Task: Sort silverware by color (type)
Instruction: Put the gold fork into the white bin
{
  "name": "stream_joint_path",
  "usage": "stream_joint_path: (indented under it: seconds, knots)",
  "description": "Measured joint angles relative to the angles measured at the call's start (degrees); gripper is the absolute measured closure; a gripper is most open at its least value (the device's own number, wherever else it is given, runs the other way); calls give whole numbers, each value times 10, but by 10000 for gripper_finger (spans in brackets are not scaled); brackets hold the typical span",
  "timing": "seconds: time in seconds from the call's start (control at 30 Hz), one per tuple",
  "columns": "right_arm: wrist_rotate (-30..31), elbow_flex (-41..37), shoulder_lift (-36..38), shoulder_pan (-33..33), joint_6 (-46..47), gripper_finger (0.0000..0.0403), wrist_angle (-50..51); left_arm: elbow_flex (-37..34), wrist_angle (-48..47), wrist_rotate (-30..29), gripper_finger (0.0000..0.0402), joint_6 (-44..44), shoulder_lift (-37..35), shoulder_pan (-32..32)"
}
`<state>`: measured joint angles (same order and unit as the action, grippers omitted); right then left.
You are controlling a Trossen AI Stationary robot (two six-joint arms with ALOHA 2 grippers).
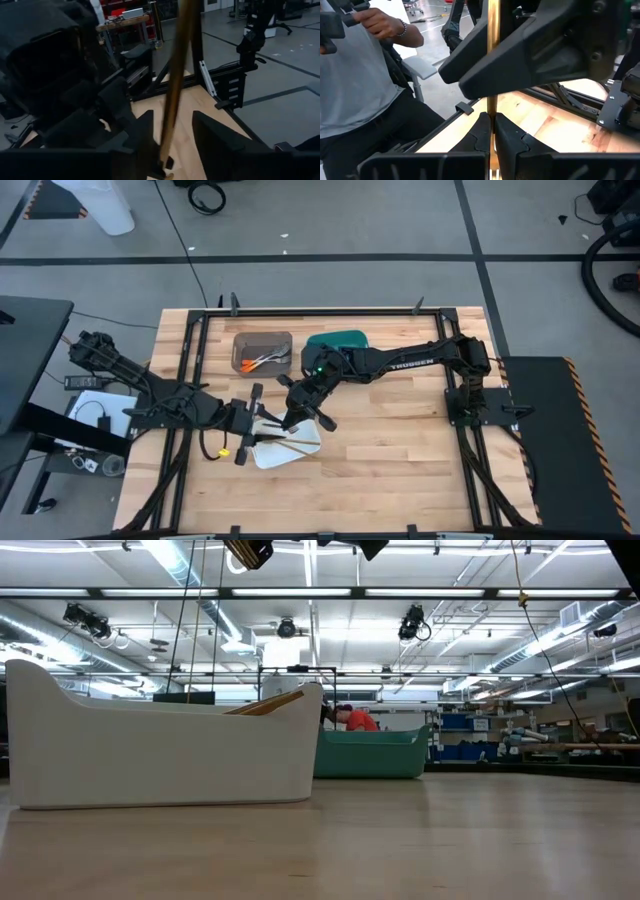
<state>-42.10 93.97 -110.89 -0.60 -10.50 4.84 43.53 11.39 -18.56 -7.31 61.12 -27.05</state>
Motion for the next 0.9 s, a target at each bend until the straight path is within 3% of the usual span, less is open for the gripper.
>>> stream_joint_path:
  seconds: [0.37, 0.67, 0.9]
  knots:
    - [-9, 0, 0, 0, -1, 386, 0, 0, 0, 1, 379, 0, 0, 4]
    - [-1, 0, 0, 2, 6, 383, 22, 1, -25, 4, 379, 10, 0, 10]
    - [46, 0, 3, 12, 32, 349, 80, 0, -86, -9, 379, 40, 0, 9]
